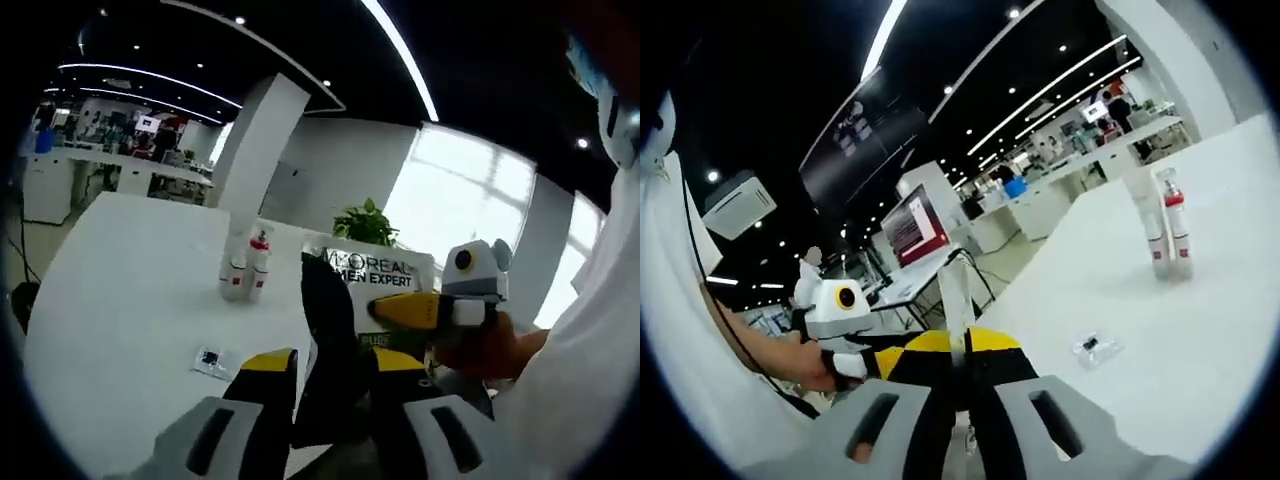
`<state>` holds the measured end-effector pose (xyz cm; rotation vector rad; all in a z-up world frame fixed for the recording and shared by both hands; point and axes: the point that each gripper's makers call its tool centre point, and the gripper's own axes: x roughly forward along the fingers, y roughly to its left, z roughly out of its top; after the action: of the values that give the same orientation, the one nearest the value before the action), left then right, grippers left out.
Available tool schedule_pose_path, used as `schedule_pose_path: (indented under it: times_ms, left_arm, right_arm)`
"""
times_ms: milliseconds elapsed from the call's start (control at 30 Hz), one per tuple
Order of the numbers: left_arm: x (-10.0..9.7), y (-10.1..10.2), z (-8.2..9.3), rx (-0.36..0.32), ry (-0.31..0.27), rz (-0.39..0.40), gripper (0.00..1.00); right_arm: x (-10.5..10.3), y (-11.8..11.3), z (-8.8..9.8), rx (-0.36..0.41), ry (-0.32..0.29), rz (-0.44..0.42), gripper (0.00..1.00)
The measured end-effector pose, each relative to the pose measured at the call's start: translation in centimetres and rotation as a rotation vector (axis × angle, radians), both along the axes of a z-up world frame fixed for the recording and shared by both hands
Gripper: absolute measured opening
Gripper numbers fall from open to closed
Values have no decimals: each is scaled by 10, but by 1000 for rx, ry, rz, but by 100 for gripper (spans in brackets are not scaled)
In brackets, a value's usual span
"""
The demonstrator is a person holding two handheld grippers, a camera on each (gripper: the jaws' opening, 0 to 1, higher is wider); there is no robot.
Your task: Arrange the skincare products in the storage area until every visible bottle or jar stands upright without overlapping.
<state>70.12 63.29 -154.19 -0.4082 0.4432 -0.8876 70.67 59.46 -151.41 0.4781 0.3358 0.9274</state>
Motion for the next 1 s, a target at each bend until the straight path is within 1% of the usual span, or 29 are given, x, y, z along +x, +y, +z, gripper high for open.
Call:
schedule_pose_path:
  times_ms: [100, 133, 167, 200, 233, 267, 300, 333, 367, 400, 433, 467, 500, 567, 600, 667, 700, 733, 767, 800, 833, 867, 900, 933, 967, 1000]
  left_arm:
    - [-1, -6, 5, -42, 19, -40, 40]
    - [-5, -10, 9, -69, 21, -68, 42]
    - [-9, -16, 15, -111, 32, -98, 42]
    - [-12, -19, 16, -124, 48, -122, 43]
    - [-16, -24, 14, -124, 71, -151, 43]
    - [-18, -27, 12, -122, 82, -175, 43]
    - [-21, -28, 9, -106, 93, -193, 42]
    - [-18, -29, 7, -99, 87, -187, 42]
    - [-19, -29, 5, -90, 94, -196, 40]
    - [-22, -30, 4, -98, 118, -216, 38]
    - [-24, -31, 7, -128, 153, -217, 37]
    - [-20, -29, 6, -128, 158, -205, 34]
    - [-21, -28, 8, -140, 171, -222, 30]
    - [-19, -26, 11, -165, 189, -225, 24]
    - [-20, -26, 15, -194, 210, -237, 19]
    - [-18, -24, 18, -215, 222, -245, 14]
    - [-18, -24, 19, -225, 244, -253, 11]
    - [-17, -24, 20, -233, 254, -257, 9]
    - [-17, -25, 23, -255, 254, -268, 5]
    - [-17, -25, 25, -266, 254, -265, 3]
    - [-17, -25, 29, -293, 261, -269, 2]
    - [-17, -26, 32, -321, 263, -272, 2]
    - [-18, -27, 37, -349, 260, -273, 1]
    - [-15, -26, 42, -382, 261, -258, 1]
    - [-13, -25, 45, -418, 279, -251, 1]
    - [-11, -24, 46, -427, 276, -241, 1]
  right_arm:
    - [-6, 4, 5, 20, -13, 31, 0]
    - [-7, 5, 5, 23, -12, 40, 0]
    - [-10, 7, 6, 29, -10, 56, 0]
    - [-12, 9, 9, 38, -18, 69, 0]
    - [-16, 10, 12, 55, -24, 85, 0]
    - [-17, 10, 14, 67, -24, 94, 0]
    - [-18, 9, 15, 71, -24, 98, 0]
    - [-19, 9, 15, 75, -24, 107, 0]
    - [-21, 9, 18, 96, -32, 123, 0]
    - [-22, 8, 18, 113, -4, 132, 0]
    - [-21, 6, 18, 112, -6, 124, 0]
    - [-20, 4, 18, 113, -7, 121, 0]
    - [-20, 3, 18, 116, -5, 116, 0]
    - [-17, -1, 19, 131, 3, 100, 0]
    - [-14, -4, 19, 143, 13, 87, 0]
    - [-10, -7, 19, 160, 31, 69, 1]
    - [-9, -7, 19, 159, 35, 65, 1]
    - [-9, -7, 18, 159, 38, 57, 1]
    - [-7, -8, 19, 163, 39, 50, 1]
    - [-6, -9, 19, 167, 35, 43, 2]
    - [-4, -12, 22, 187, 33, 32, 4]
    - [0, -16, 24, 207, 36, 7, 8]
    - [1, -18, 23, 202, 29, 0, 10]
    - [2, -21, 23, 198, 22, -14, 12]
    - [1, -22, 24, 202, 18, -17, 12]
    - [1, -23, 24, 203, 17, -18, 12]
